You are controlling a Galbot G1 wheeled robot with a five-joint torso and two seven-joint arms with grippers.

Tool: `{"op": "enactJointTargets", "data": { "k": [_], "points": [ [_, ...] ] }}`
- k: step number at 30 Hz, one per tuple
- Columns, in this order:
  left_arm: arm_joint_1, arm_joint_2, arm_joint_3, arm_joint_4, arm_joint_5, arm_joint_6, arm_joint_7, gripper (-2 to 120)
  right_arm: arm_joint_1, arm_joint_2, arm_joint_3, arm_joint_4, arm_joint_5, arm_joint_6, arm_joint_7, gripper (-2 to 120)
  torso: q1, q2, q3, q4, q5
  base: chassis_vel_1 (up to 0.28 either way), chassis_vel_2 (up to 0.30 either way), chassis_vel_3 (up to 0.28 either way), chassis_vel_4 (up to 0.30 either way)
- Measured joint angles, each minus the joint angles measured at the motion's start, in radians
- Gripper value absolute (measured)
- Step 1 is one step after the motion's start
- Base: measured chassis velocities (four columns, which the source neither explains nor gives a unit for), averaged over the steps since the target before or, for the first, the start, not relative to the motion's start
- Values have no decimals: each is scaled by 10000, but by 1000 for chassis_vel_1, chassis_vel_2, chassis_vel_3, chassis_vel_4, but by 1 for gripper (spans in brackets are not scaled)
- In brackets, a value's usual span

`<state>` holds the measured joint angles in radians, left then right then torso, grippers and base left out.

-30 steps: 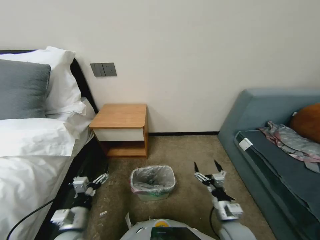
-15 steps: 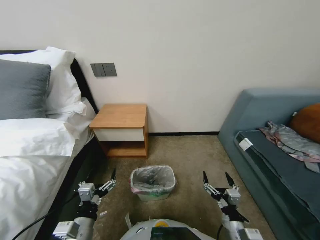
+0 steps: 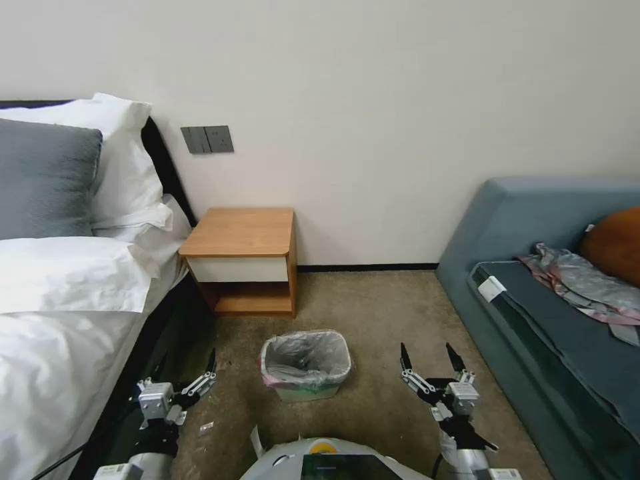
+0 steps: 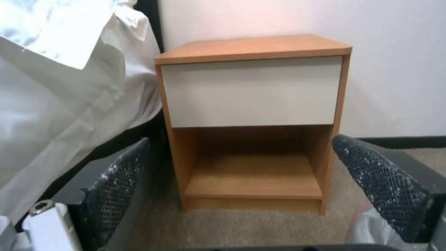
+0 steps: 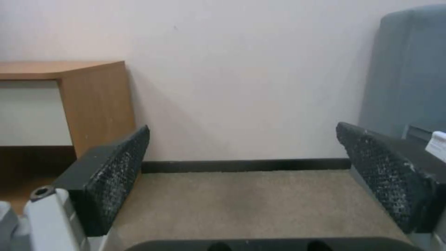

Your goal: Pick up the garbage bag from the table and place it over the trash can.

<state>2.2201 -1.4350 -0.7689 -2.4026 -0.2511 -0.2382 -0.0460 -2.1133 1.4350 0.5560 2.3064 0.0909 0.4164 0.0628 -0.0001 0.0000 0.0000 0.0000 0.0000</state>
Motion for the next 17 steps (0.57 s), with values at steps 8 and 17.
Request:
{"op": "enactJointTargets", "data": {
  "k": [8,17],
  "points": [
    [-12,8,4,6,-15,1,-4,100,14,-4,-4,0,-6,-20,7,100,1,0,0,0,0,0,0,0,0],
    [-20,13,11,10,-23,13,-9,100,23,-8,-5,0,-9,-36,12,100,1,0,0,0,0,0,0,0,0]
  ]
}}
